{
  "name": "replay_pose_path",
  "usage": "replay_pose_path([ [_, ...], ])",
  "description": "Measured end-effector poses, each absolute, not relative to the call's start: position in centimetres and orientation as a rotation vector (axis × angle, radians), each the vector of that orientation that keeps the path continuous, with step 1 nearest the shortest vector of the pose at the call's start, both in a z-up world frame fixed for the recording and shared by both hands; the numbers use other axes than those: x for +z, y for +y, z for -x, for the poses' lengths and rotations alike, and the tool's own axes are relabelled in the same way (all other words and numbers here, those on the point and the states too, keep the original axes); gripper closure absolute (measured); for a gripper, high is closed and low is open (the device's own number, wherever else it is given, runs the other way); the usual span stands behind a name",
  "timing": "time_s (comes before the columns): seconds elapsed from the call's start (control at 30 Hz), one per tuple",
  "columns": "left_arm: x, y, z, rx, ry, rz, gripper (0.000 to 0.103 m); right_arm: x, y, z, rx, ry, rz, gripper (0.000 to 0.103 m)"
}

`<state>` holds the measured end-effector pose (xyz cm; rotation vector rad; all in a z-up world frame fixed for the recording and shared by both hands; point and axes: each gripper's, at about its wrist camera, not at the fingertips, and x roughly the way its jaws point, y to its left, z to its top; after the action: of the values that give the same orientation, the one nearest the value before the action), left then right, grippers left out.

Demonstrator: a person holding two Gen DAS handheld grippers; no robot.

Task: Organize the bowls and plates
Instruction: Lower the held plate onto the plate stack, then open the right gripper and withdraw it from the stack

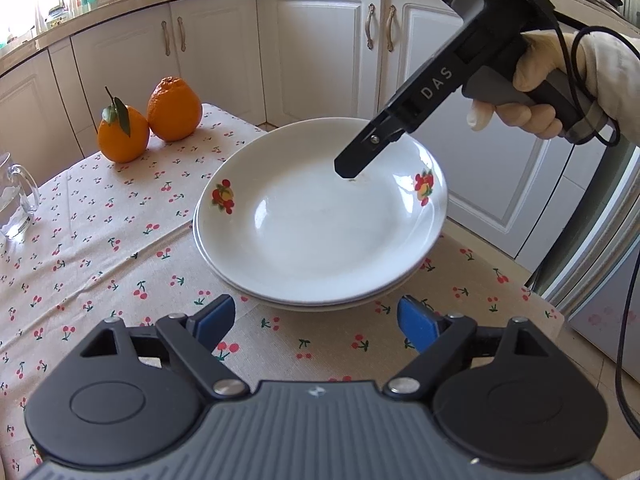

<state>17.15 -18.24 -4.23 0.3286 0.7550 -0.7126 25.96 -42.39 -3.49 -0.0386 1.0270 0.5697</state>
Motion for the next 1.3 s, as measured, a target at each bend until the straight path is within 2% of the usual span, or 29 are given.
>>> replay_pose_path([
  [0.47, -3.7, -17.8, -16.3, -0.717, 0.732, -0.327, 0.014, -3.7, -42.3, -24.9, 0.519, 1.043, 0.091, 0.025],
  [0.53, -3.4, -17.6, -16.1, -0.722, 0.719, -0.32, 0.01, -3.6, -42.3, -24.6, 0.519, 1.034, 0.089, 0.024],
  [0.83, -2.2, -16.4, -15.2, -0.733, 0.665, -0.284, 0.008, -1.4, -40.4, -21.9, 0.52, 0.947, 0.12, 0.001],
  [0.87, -2.0, -16.2, -15.0, -0.731, 0.658, -0.281, 0.004, -1.1, -39.8, -21.5, 0.517, 0.936, 0.136, 0.001],
  [1.3, 0.6, -10.2, -12.6, -0.689, 0.551, -0.225, 0.003, 2.0, -32.7, -15.6, 0.356, 0.815, 0.241, 0.0],
])
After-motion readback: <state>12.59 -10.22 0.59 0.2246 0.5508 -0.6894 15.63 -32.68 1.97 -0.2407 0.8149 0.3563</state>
